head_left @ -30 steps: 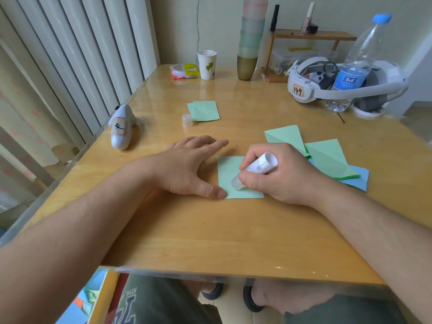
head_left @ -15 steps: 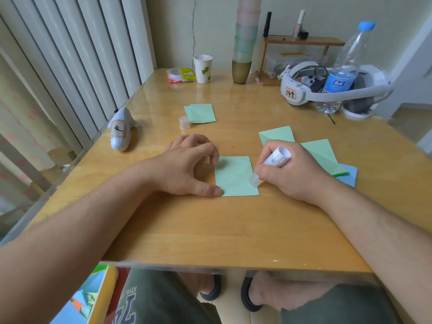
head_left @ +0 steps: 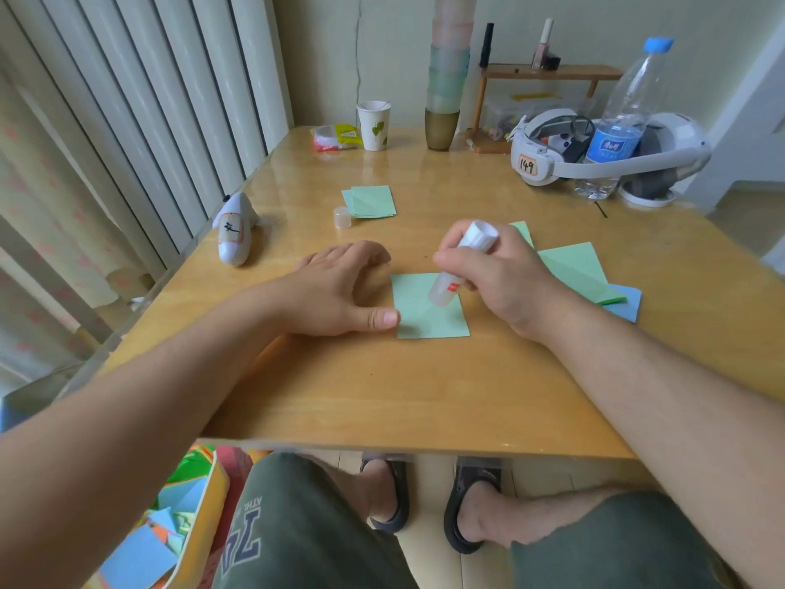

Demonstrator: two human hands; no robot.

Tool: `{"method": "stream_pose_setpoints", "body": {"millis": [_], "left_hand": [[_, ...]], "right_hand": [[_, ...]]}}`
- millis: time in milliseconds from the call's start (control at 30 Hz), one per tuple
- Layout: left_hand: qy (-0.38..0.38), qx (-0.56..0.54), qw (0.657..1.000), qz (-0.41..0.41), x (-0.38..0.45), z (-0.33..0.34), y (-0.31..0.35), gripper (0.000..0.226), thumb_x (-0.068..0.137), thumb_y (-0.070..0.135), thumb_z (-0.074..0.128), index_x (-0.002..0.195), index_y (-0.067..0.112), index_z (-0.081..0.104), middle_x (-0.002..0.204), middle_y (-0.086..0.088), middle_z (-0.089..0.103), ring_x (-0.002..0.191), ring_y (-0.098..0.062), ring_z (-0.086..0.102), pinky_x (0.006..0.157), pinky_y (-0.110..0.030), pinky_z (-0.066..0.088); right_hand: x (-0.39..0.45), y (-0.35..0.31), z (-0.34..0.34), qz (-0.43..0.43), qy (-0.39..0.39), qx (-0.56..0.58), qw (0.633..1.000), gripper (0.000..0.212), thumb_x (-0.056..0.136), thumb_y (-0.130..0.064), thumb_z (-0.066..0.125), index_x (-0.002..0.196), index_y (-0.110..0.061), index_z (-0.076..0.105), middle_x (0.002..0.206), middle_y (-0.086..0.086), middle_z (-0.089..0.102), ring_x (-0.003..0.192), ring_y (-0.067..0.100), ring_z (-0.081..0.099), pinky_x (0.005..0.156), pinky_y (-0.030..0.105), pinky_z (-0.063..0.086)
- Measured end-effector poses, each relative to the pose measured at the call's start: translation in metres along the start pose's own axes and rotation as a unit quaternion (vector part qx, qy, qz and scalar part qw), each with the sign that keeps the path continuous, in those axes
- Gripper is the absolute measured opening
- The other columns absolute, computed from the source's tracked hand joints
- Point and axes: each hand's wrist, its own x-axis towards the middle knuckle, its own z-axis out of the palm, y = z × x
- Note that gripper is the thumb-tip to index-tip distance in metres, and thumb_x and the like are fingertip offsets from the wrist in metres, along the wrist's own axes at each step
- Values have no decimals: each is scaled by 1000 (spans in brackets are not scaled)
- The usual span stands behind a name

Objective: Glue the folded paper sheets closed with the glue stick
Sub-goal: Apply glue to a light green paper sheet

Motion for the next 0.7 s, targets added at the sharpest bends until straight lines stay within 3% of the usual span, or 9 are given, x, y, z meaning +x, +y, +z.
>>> {"method": "stream_pose_setpoints", "body": {"millis": [67,200,333,433,567,700], "left_hand": [[4,-1,1000,-18,0,3,5,109,53,101,50,142,42,31,144,17,38,143,-15,34,123,-40,21],[2,41,999,-25,-2,11,8,120,49,105,49,148,41,25,155,14,31,148,-15,29,127,-47,13],[31,39,999,-7,-5,15,8,115,55,103,48,149,40,26,157,14,32,149,-12,29,127,-48,13],[39,64,997,19,-8,17,8,107,65,100,41,152,42,21,162,9,28,153,-14,23,126,-47,12],[33,84,996,24,-9,18,9,103,72,98,31,158,44,12,168,2,21,157,-16,15,126,-49,9],[30,78,996,21,-8,17,10,105,71,96,33,159,44,11,169,1,20,157,-16,13,127,-49,8]], "right_hand": [[-2,2,11,5,-5,-41,999,21,87,-35,68,72,-21,62,57,-14,57,61,8,47,64,31,39],[-8,8,24,5,23,-124,992,18,91,-29,73,78,-19,68,67,-10,71,66,7,60,66,27,46],[-9,10,28,2,40,-130,991,14,86,-34,74,79,-22,70,76,0,74,77,20,69,71,35,54],[-10,11,28,0,37,-135,990,14,86,-34,74,78,-24,70,77,0,74,77,21,68,73,37,55],[-11,13,29,8,30,-141,990,15,86,-32,77,78,-22,69,75,1,71,66,12,59,64,27,48],[-10,12,29,12,18,-137,990,17,87,-30,77,76,-21,67,67,-3,66,61,6,52,58,20,41]]}}
